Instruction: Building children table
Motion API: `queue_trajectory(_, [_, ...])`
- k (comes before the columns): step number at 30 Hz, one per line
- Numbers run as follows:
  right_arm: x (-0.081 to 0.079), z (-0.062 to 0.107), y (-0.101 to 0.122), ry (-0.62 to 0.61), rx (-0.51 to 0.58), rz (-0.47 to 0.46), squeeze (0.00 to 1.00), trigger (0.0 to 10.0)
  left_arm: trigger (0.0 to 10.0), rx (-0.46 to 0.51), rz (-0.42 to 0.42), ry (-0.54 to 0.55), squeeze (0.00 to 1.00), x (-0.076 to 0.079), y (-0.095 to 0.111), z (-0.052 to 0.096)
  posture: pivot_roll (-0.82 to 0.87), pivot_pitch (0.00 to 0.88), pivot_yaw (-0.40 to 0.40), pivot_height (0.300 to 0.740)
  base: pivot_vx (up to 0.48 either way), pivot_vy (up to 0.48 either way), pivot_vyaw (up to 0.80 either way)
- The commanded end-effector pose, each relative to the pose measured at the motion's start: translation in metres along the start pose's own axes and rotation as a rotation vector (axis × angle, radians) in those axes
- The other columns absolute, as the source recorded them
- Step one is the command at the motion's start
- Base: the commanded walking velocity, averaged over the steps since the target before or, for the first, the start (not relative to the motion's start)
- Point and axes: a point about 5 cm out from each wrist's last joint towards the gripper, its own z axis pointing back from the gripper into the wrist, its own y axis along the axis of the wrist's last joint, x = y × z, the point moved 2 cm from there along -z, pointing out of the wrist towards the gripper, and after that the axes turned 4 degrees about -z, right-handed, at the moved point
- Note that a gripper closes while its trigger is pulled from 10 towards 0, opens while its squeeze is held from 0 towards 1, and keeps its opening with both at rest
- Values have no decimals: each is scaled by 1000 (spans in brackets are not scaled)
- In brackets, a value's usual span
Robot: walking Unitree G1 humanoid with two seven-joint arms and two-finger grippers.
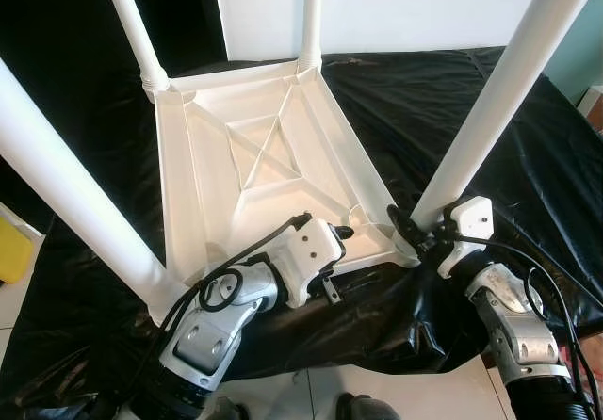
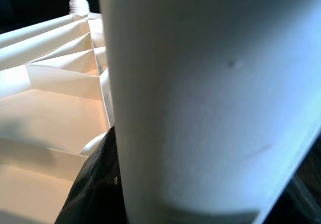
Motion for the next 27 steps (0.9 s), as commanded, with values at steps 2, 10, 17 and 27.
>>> queue_trajectory(2, [-3, 7, -16, -9, -67, -33, 0, 10000, 10000, -5, 15, 1, 0, 3, -3, 0, -114, 126, 13, 740, 0, 0, 0])
queue_trajectory(10, [6, 10, -18, -250, -59, -49, 0, 10000, 10000, 3, 13, 10, 0, 3, -2, -3, -115, 112, -3, 740, 0, 0, 0])
queue_trajectory(17, [0, 11, -24, -422, -85, -66, 0, 10000, 10000, 2, 12, 11, 0, 4, -3, -3, -103, 112, -6, 740, 0, 0, 0])
queue_trajectory(27, [-19, 11, -32, -664, -112, -123, 0, 10000, 10000, -8, 15, 23, 0, 3, -4, 1, -96, 106, -1, 740, 0, 0, 0])
